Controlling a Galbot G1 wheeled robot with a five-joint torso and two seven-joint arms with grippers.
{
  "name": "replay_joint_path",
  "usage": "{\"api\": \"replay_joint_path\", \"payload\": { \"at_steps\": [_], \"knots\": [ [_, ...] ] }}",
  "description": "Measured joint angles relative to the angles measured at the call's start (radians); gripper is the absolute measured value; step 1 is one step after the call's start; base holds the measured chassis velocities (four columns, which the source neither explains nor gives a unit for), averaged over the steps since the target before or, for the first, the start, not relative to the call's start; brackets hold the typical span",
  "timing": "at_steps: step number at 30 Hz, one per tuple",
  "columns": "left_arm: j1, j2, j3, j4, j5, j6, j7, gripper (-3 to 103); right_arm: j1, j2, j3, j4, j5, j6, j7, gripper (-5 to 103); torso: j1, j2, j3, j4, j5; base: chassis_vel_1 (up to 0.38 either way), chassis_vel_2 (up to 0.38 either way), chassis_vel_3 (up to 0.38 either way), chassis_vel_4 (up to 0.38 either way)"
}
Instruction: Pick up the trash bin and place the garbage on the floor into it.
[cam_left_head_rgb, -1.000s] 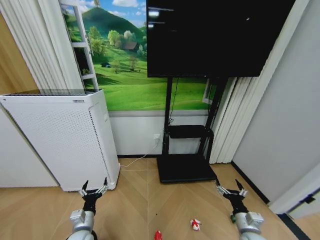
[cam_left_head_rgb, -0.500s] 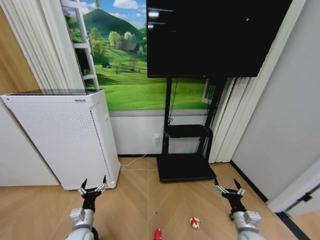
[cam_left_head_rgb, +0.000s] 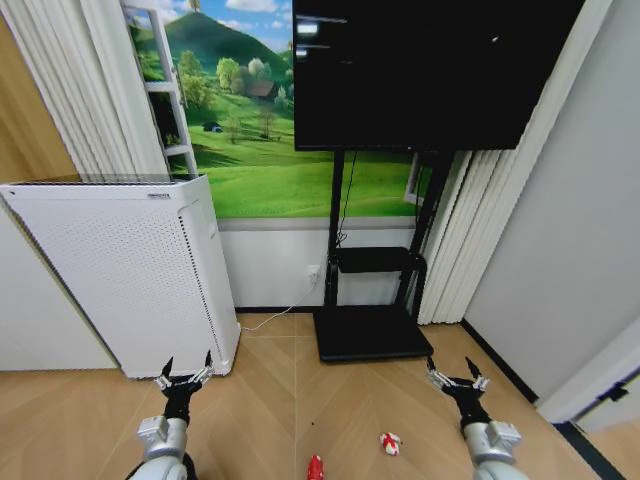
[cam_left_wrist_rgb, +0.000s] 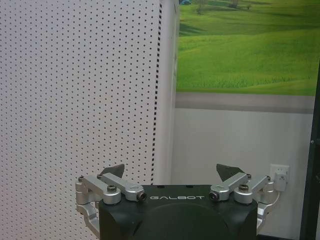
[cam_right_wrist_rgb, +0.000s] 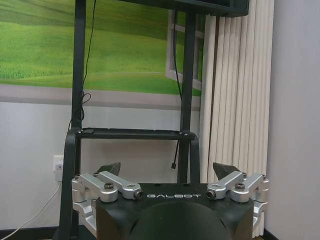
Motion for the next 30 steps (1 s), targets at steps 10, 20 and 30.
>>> {"api": "replay_joint_path", "payload": {
  "at_steps": [10,20,30],
  "knots": [
    [0.002,0.002,-0.001,-0.007,-0.003,0.001,0.000,100,-0.006,0.001,0.004,0.005,0.000,0.004,0.000,100,-0.017,-0.044,-0.027,0.0000,0.0000,0.000,0.000,0.000,0.000],
    [0.012,0.007,-0.005,-0.022,-0.008,0.003,0.001,100,-0.015,0.003,0.005,0.012,0.000,0.005,-0.001,100,-0.036,-0.094,-0.058,0.0000,0.0000,0.000,0.000,0.000,0.000],
    [0.015,0.009,-0.006,-0.029,-0.010,0.004,0.004,100,-0.020,0.007,0.007,0.016,-0.006,0.011,-0.002,100,-0.050,-0.136,-0.086,0.0000,0.0000,0.000,0.000,0.000,0.000]
  ]
}}
